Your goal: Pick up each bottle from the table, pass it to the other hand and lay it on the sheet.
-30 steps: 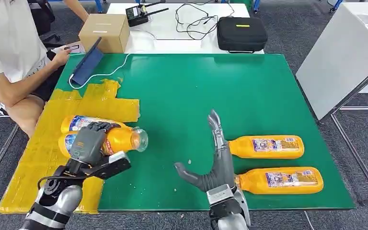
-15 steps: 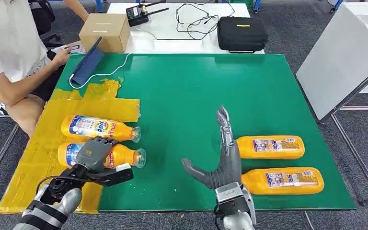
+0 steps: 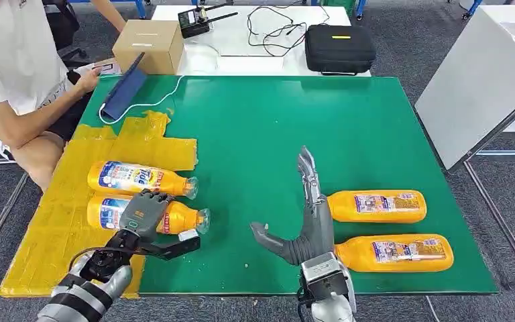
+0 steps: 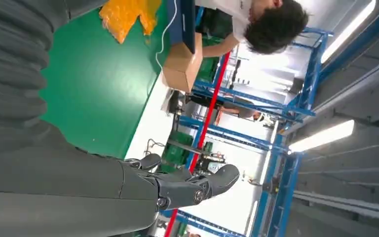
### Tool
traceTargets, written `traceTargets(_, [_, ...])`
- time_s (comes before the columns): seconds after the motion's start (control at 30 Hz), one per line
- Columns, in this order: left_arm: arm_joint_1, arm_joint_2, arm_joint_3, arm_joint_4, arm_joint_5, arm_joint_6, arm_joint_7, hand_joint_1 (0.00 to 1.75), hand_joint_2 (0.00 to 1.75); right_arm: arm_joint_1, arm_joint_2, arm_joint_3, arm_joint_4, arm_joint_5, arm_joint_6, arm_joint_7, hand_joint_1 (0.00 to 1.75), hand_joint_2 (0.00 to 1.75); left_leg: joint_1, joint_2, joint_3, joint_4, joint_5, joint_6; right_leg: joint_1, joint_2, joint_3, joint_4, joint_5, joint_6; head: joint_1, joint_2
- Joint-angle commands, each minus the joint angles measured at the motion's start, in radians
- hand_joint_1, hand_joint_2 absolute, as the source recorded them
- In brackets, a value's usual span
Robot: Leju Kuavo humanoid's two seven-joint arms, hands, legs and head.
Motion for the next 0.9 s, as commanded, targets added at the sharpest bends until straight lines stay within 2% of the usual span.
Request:
traceTargets(0.03, [-0.094,-0.101,-0.012,0.186,0.029,0.01,-0.022,1.75,1.75,-0.031,-0.017,0.017,0.039,-0.011,0.004,0.003,0.0,1.75,0.0,0.0,0.002,0.0,0.0,-0.001,0.0,-0.001,0.002,-0.001,0.0,0.0,0.0,0.0])
traceTargets(0.2, [-0.115,-0.118,0.0,0.22,0.061,0.01,-0.028,1.75,1.75,-0.033,-0.017,0.02,0.047,-0.012,0.004,0.006,0.0,1.75,0.0,0.001,0.003,0.0,-0.001,-0.001,0.0,-0.001,0.004,-0.001,-0.001,0.0,0.0,0.0])
traceTargets(0.23, [-0.117,-0.12,0.003,0.224,0.063,0.013,-0.025,1.69,1.75,-0.033,-0.017,0.02,0.048,-0.012,0.003,0.006,0.0,1.75,0.0,0.002,0.004,0.0,-0.002,-0.001,0.001,-0.001,0.005,-0.001,-0.001,0.0,0.0,0.0])
traceTargets(0.27, [-0.12,-0.121,0.009,0.227,0.06,0.028,-0.018,0.26,1.75,-0.032,-0.017,0.019,0.049,-0.012,0.001,0.007,0.0,1.75,0.0,0.002,0.004,0.0,-0.002,-0.001,0.001,0.0,0.005,-0.001,-0.001,0.0,0.0,0.0])
traceTargets(0.3, [-0.121,-0.124,0.017,0.228,0.065,0.036,-0.014,0.0,1.75,-0.031,-0.018,0.018,0.051,-0.012,0.0,0.007,0.0,1.75,0.0,0.002,0.003,0.0,-0.001,-0.001,0.0,0.0,0.003,-0.001,-0.001,0.0,0.0,0.0])
traceTargets(0.73, [-0.102,-0.131,0.075,0.202,0.079,0.105,-0.012,0.0,1.75,-0.027,-0.024,0.007,0.066,0.004,-0.003,0.015,0.0,1.75,0.001,0.003,0.001,0.0,-0.001,-0.001,0.001,0.0,0.002,-0.001,0.0,0.0,0.0,0.0])
traceTargets(0.9, [-0.03,-0.14,0.099,0.094,0.063,0.29,-0.072,0.0,1.75,-0.033,-0.042,0.008,0.095,0.068,-0.021,0.032,0.0,1.75,0.0,0.004,0.003,0.0,-0.002,-0.001,0.001,0.001,0.004,-0.002,-0.001,0.0,0.0,0.0])
